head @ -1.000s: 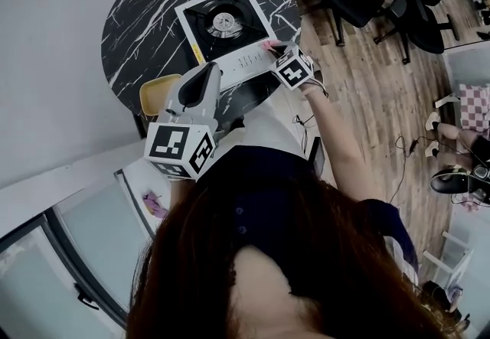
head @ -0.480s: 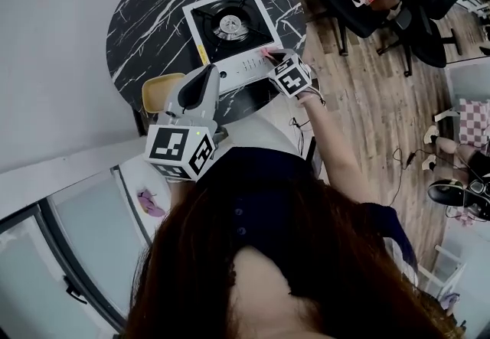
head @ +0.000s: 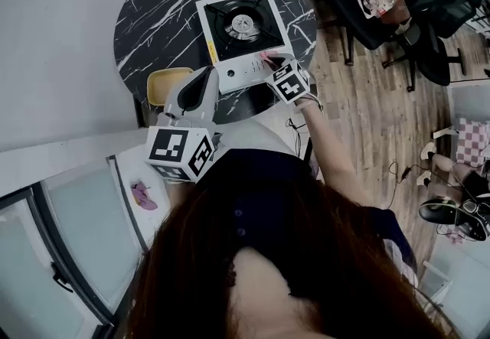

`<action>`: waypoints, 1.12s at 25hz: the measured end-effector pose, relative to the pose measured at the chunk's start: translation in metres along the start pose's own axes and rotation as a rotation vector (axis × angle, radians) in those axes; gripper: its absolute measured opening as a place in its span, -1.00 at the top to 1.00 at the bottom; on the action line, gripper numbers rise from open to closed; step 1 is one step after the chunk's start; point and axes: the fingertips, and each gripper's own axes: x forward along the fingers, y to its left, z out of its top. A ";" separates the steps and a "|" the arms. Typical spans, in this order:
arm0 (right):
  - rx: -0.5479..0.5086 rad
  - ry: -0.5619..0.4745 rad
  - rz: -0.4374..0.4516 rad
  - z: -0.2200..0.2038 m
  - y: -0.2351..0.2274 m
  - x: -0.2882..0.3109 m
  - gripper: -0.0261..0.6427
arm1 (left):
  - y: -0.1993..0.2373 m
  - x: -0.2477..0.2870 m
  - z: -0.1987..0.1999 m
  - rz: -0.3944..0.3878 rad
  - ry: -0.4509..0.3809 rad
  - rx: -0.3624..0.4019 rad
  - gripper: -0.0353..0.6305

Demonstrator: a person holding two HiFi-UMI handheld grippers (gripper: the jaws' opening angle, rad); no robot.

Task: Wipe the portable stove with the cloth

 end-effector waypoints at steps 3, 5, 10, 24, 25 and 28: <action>-0.010 -0.002 0.008 0.004 0.006 0.003 0.84 | 0.007 -0.005 -0.002 0.020 -0.002 -0.012 0.86; -0.014 -0.005 0.007 0.007 0.009 0.005 0.84 | 0.011 -0.007 -0.004 0.027 -0.002 -0.018 0.86; -0.026 -0.010 0.006 0.014 0.017 0.009 0.84 | 0.016 -0.008 -0.005 0.030 0.005 -0.015 0.86; -0.018 -0.004 0.042 0.034 0.046 0.019 0.84 | 0.035 -0.009 0.003 0.010 0.019 -0.013 0.86; -0.017 0.000 0.048 0.036 0.049 0.019 0.84 | 0.038 -0.008 0.006 0.008 0.017 -0.012 0.86; -0.015 0.005 0.062 0.040 0.055 0.021 0.84 | 0.046 -0.006 0.012 0.011 0.014 -0.011 0.86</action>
